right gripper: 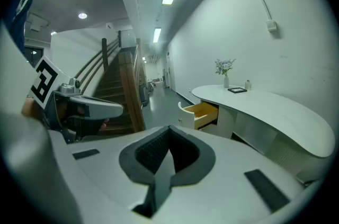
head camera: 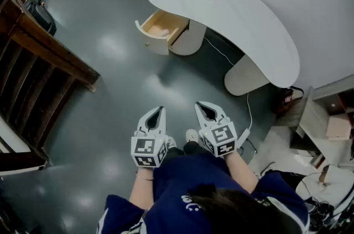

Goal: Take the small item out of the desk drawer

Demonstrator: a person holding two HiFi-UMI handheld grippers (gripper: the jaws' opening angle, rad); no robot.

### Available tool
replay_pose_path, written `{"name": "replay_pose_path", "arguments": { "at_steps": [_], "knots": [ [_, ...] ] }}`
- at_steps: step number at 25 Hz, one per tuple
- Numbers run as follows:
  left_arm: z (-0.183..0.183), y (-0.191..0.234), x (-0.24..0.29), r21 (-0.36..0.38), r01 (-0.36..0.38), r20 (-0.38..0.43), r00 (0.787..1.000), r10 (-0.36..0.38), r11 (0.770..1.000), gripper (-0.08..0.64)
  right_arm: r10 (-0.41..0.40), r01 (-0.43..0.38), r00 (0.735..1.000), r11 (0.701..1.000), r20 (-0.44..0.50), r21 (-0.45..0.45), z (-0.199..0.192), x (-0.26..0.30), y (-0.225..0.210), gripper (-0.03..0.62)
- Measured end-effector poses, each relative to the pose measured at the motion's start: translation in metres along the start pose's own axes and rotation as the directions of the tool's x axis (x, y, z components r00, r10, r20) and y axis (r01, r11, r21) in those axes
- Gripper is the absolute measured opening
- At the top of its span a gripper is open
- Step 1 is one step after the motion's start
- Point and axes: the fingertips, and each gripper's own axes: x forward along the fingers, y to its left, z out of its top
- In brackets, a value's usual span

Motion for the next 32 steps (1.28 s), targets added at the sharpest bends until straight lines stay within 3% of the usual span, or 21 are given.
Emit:
{"name": "replay_pose_path", "arguments": {
  "at_steps": [10, 18, 25, 32],
  "knots": [
    [-0.004, 0.003, -0.030, 0.005, 0.050, 0.012, 0.999, -0.050, 0.999, 0.003, -0.037, 0.037, 0.999, 0.999, 0.000, 0.006, -0.001, -0.009, 0.033, 0.006],
    [-0.002, 0.017, -0.031, -0.011, 0.068, 0.027, 0.997, -0.067, 0.998, 0.003, -0.063, 0.061, 0.998, 0.996, 0.025, 0.060, -0.002, -0.005, 0.035, 0.006],
    [0.005, 0.038, -0.003, -0.042, 0.036, 0.035, 0.999, -0.034, 0.998, 0.003, -0.021, 0.020, 1.000, 0.997, 0.009, 0.080, -0.001, 0.023, 0.013, 0.006],
    [0.028, 0.051, 0.053, -0.057, -0.024, 0.035, 0.999, 0.026, 0.998, 0.003, 0.040, -0.040, 0.999, 0.998, -0.007, 0.039, 0.022, 0.072, -0.037, 0.007]
  ]
}}
